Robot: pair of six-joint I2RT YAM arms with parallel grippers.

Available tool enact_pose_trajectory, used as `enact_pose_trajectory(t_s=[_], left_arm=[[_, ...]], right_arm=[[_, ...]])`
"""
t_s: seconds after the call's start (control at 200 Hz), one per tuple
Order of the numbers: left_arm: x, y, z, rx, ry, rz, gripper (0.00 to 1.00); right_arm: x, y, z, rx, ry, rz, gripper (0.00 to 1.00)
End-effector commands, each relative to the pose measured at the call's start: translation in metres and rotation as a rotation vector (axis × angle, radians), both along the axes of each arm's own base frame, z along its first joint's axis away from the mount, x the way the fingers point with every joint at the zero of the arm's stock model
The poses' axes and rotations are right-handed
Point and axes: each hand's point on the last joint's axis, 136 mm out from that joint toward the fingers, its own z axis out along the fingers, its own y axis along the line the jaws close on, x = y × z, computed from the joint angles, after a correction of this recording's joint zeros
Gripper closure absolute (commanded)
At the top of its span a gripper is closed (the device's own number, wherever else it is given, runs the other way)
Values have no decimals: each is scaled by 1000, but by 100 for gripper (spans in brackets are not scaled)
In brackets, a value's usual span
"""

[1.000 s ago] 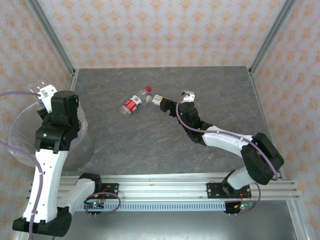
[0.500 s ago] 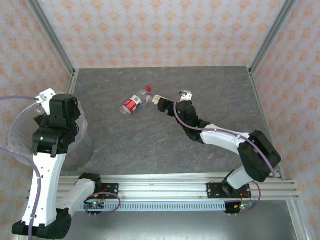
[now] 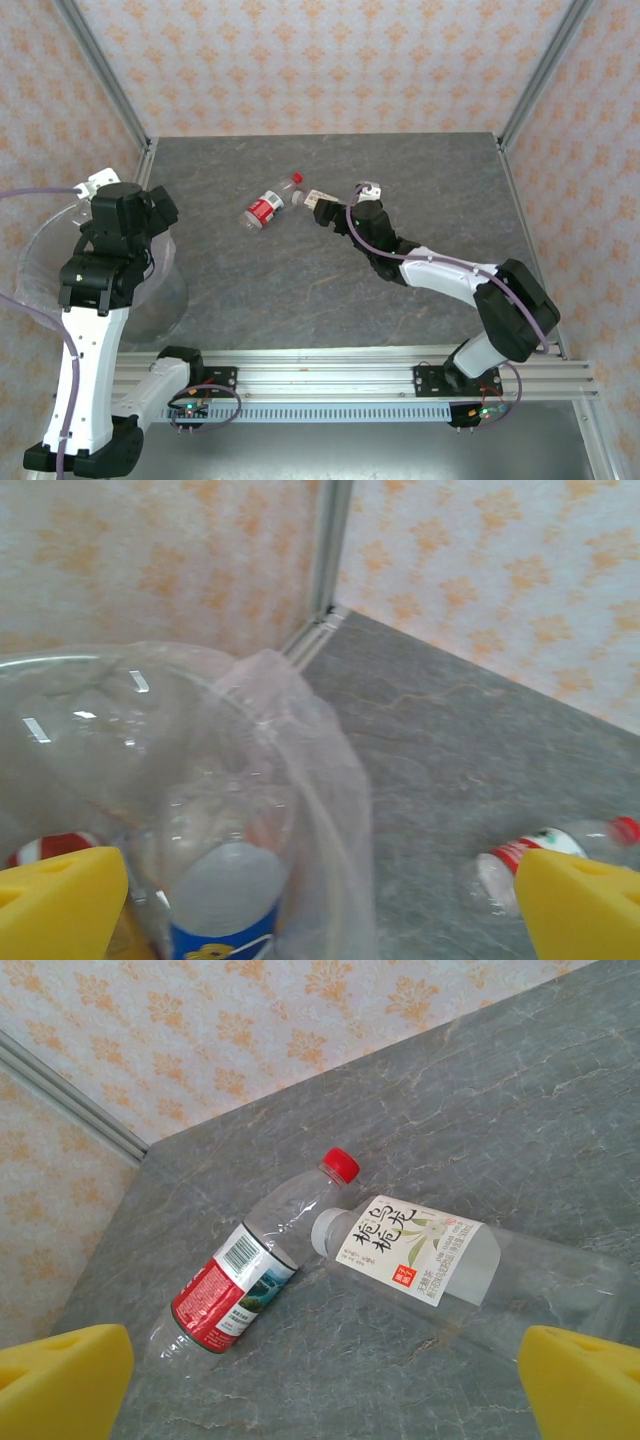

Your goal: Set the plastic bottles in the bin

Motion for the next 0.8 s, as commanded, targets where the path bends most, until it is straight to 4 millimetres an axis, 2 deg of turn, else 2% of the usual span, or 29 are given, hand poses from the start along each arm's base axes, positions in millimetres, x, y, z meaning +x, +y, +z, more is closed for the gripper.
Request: enact_pose_trajectory(t_s=[0.0, 0.185, 0.405, 0.551, 0.796], left_arm=[[22, -19, 17, -70, -83, -106, 0], [55, -54, 10, -141, -65, -269, 0], [80, -81, 4, -13, 32, -328, 0], [100, -97, -12, 2, 94, -374, 0], [140, -124, -49, 16, 206, -431, 0]], right_arm=[[4, -1, 4, 29, 22, -9, 1], [1, -3, 6, 24, 16, 1, 1], [-3, -17, 6, 13, 29, -39, 1], [-4, -27, 2, 9, 66, -60, 1], [-1, -63, -19, 68, 184, -141, 1]])
